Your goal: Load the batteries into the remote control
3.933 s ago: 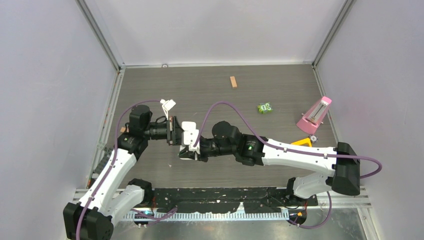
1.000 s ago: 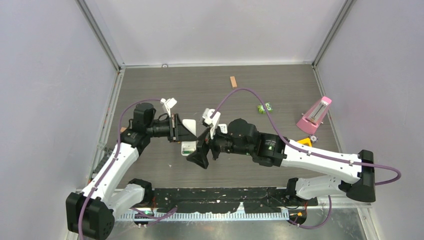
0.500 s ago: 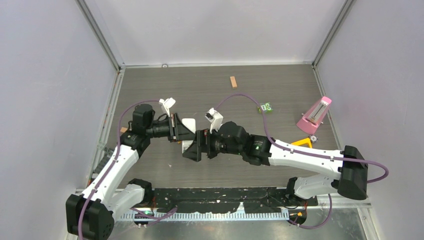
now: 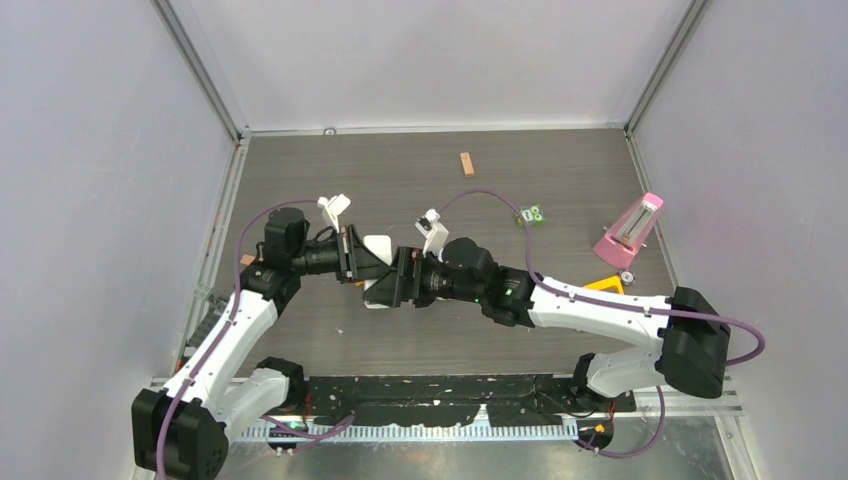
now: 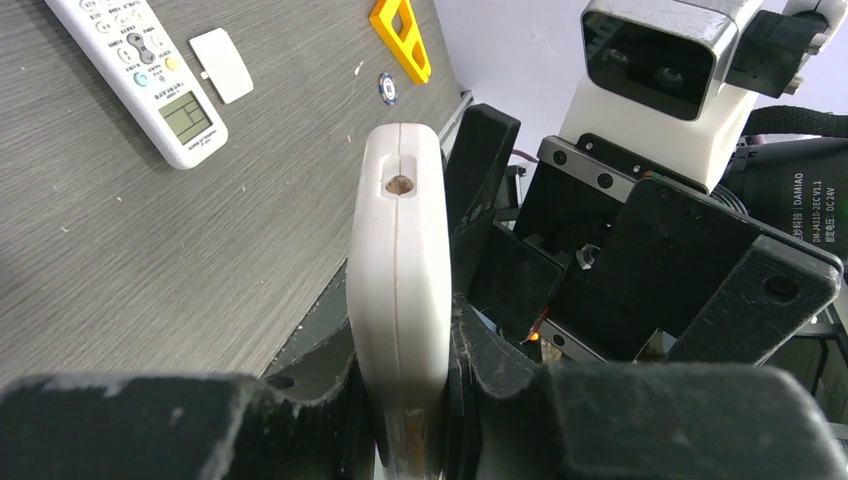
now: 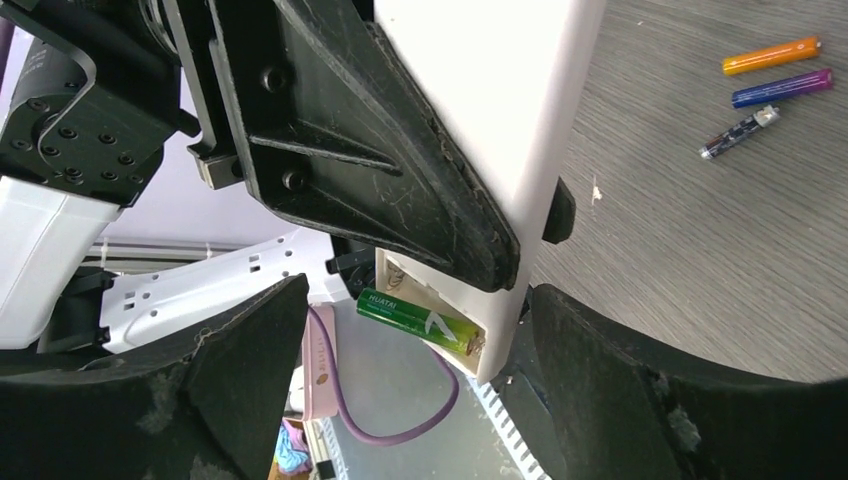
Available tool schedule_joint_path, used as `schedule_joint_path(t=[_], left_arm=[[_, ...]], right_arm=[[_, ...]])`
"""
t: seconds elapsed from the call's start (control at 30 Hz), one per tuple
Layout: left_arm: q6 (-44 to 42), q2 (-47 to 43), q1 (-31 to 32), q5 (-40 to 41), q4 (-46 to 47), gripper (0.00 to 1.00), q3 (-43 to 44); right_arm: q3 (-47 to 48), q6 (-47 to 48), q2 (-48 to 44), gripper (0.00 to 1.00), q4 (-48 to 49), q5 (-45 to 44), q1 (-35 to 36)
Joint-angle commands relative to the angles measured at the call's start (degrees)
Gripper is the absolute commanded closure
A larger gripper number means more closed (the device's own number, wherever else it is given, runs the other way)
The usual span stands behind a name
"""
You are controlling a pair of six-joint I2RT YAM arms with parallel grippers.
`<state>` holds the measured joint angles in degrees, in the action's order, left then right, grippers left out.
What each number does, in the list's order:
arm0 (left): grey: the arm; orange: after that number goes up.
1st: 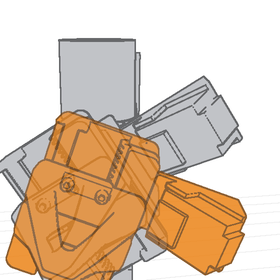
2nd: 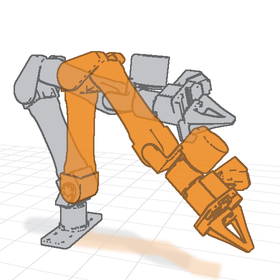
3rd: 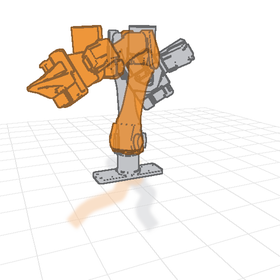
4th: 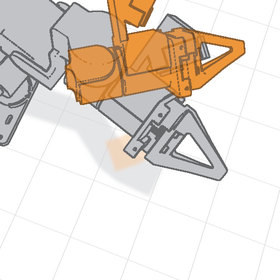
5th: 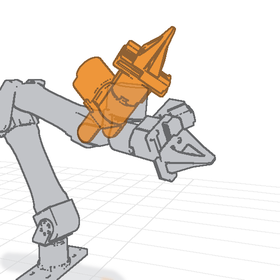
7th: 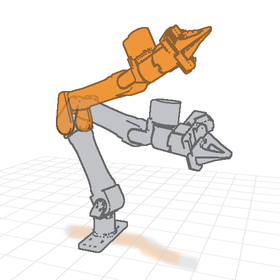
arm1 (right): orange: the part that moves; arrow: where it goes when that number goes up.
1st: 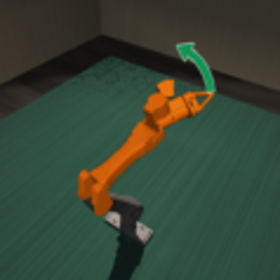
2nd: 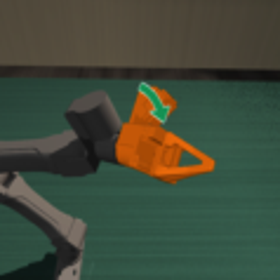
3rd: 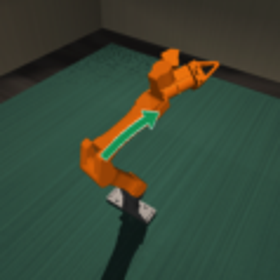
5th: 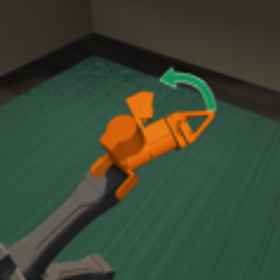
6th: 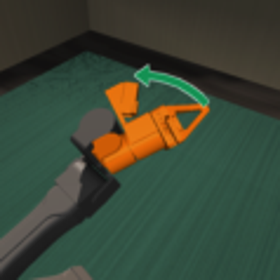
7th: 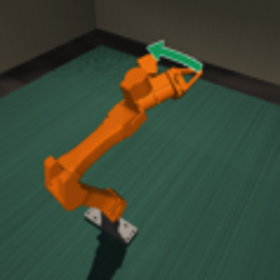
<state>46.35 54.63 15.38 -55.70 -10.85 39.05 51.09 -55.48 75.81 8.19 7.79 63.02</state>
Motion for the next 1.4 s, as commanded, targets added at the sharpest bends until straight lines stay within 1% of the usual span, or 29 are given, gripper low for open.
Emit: schedule_joint_path(t=[0.0,0.13,0.3,0.37,0.77,0.9,1.0,1.13,1.3,1.37], left_arm=[[0.6,-0.1,0.2,-1.4,3.6,1.0,0.1],[0.6,-0.1,0.2,-1.3,3.5,1.0,0.1],[1.0,-0.2,0.2,-0.9,3.5,1.0,0.4],[1.2,-0.3,0.2,-0.8,3.4,1.0,0.6],[1.5,0.3,0.2,-0.4,2.7,1.0,1.1],[1.5,0.3,0.2,-0.3,2.6,1.0,1.1],[1.6,0.3,0.2,-0.4,2.5,1.0,1.0],[1.6,0.2,0.2,-0.2,2.6,1.0,0.8],[1.6,0.2,0.2,-0.3,2.5,1.0,0.9],[1.6,0.2,0.2,-0.3,2.5,1.0,0.9]], right_arm=[[0.4,-0.5,0.1,0.14,4.4,1.6,0.0],[-0.1,0.0,0.1,0.17,5.0,2.1,0.0],[-0.5,0.3,0.1,0.31,5.4,2.6,-0.1],[-0.2,0.5,0.1,0.33,5.1,2.8,-0.1],[1.2,2.4,0.5,0.31,3.2,3.1,-0.1],[1.5,2.7,0.8,0.36,2.5,3.0,-0.1],[1.6,2.6,1.0,0.44,2.4,3.0,-0.1],[1.4,2.5,1.1,0.51,2.5,2.9,-0.1],[0.8,2.3,0.8,0.53,3.3,2.9,-0.2],[0.8,2.4,0.6,0.52,3.4,2.8,-0.2]])
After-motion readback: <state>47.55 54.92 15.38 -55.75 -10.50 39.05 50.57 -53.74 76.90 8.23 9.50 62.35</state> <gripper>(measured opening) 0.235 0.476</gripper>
